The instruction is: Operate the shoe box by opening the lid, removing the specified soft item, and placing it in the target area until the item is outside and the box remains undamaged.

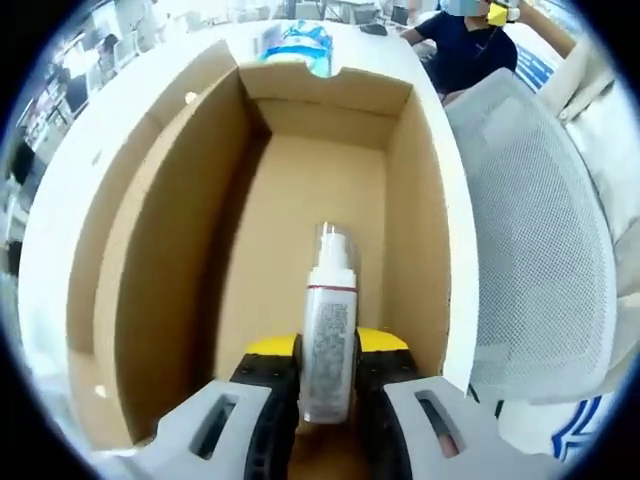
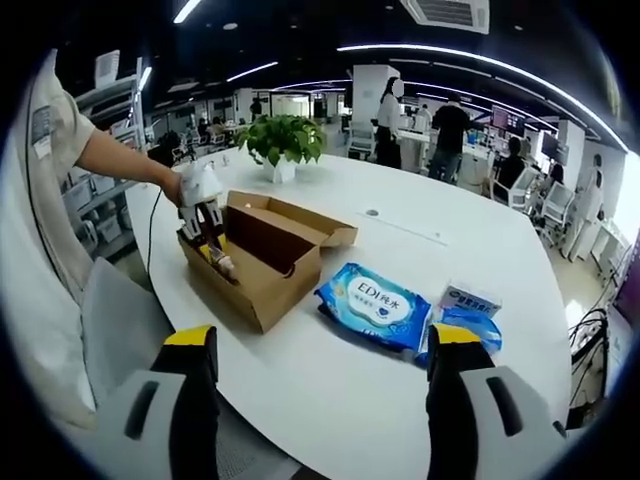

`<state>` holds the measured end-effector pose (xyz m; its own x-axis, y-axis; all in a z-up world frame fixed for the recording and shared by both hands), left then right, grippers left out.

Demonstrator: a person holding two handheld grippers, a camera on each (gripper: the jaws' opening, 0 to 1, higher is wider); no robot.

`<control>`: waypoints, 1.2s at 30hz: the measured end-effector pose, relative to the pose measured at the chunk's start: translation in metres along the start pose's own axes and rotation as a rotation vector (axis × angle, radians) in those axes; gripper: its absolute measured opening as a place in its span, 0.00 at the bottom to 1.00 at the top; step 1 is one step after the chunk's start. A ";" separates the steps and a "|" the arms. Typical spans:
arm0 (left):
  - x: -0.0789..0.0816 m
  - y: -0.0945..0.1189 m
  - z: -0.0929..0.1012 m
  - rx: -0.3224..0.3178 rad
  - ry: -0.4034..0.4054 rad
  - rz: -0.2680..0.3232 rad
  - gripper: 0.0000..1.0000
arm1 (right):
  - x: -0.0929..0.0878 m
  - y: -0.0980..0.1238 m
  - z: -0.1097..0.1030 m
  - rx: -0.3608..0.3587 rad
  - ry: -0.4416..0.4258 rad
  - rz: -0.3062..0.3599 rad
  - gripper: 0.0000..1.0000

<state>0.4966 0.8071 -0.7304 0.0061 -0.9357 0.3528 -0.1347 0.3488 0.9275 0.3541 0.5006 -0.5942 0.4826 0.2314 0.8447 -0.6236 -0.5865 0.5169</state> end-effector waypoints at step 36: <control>0.082 0.066 0.039 0.005 -0.024 0.292 0.18 | 0.030 -0.041 -0.046 0.235 0.141 0.054 0.50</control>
<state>0.4496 0.7511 -0.6450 -0.0574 -0.7967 0.6017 -0.1318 0.6035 0.7864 0.3658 0.5674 -0.5837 0.3518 0.2913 0.8896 -0.4780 -0.7612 0.4383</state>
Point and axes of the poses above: the point that each gripper's makers call its tool centre point, and the gripper's own axes: y roughly backward along the fingers, z roughly to its right, x roughly out of its top, the point moved 3 cm from there along y, roughly backward along the fingers, and after that the axes turned 15 degrees about x, right-handed, at the moved point
